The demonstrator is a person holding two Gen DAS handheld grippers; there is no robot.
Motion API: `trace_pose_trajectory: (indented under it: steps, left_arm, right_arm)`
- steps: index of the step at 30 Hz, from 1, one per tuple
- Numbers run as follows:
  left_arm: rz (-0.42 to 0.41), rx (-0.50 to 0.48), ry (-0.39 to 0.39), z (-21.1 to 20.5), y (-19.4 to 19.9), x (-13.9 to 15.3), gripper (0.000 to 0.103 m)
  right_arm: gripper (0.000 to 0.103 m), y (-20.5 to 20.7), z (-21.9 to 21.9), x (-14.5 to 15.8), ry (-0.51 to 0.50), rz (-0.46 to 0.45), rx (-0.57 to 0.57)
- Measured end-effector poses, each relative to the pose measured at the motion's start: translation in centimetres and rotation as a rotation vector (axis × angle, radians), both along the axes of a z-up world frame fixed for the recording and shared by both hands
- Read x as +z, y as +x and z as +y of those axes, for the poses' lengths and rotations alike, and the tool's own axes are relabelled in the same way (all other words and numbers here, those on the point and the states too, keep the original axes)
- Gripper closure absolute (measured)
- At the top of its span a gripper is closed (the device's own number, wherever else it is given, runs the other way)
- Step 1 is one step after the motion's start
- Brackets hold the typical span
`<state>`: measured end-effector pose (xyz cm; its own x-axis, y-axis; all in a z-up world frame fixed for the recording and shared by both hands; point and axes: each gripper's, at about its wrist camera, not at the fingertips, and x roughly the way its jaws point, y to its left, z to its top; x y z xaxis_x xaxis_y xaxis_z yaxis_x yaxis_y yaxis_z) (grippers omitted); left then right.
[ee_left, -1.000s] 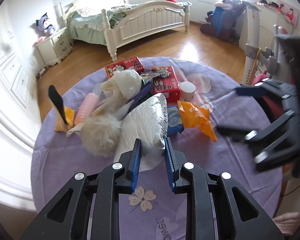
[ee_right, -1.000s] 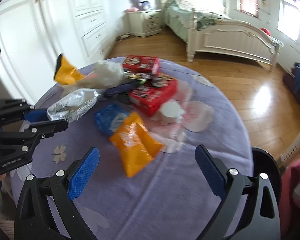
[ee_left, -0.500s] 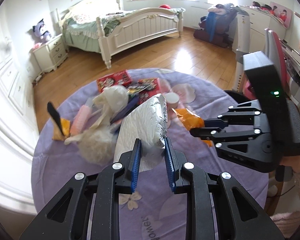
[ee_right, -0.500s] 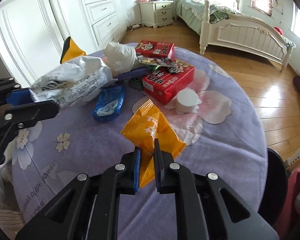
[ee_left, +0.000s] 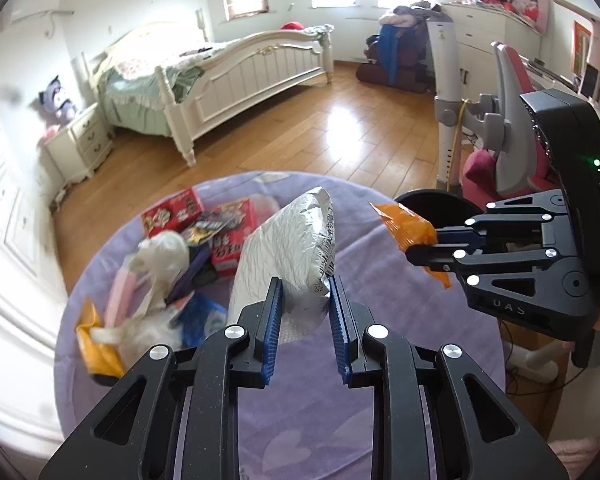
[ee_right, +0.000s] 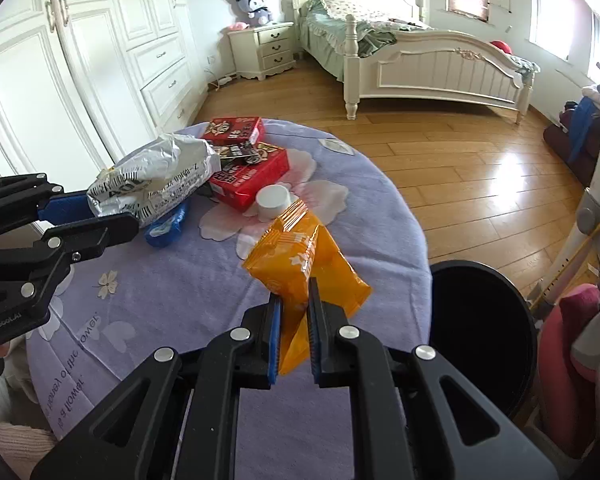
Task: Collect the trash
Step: 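Carry both bags over the bin and open both tools to drop them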
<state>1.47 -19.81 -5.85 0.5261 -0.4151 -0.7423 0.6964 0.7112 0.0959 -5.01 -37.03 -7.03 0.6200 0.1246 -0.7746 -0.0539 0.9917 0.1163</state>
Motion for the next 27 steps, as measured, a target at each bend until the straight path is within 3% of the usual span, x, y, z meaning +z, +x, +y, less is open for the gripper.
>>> trace_pose_trajectory:
  steps: [15,27]
  left_arm:
    - [-0.021,-0.138,-0.022,-7.6,-1.1,0.9,0.079]
    - [0.018,-0.283,-0.04,-17.7,-0.8,-1.4,0.079]
  right_arm:
    - [0.092,-2.9,-7.1,-0.1,-0.017,-0.015,-0.181]
    - [0.092,-4.0,-15.3,-3.8,-0.008,0.06,-0.392]
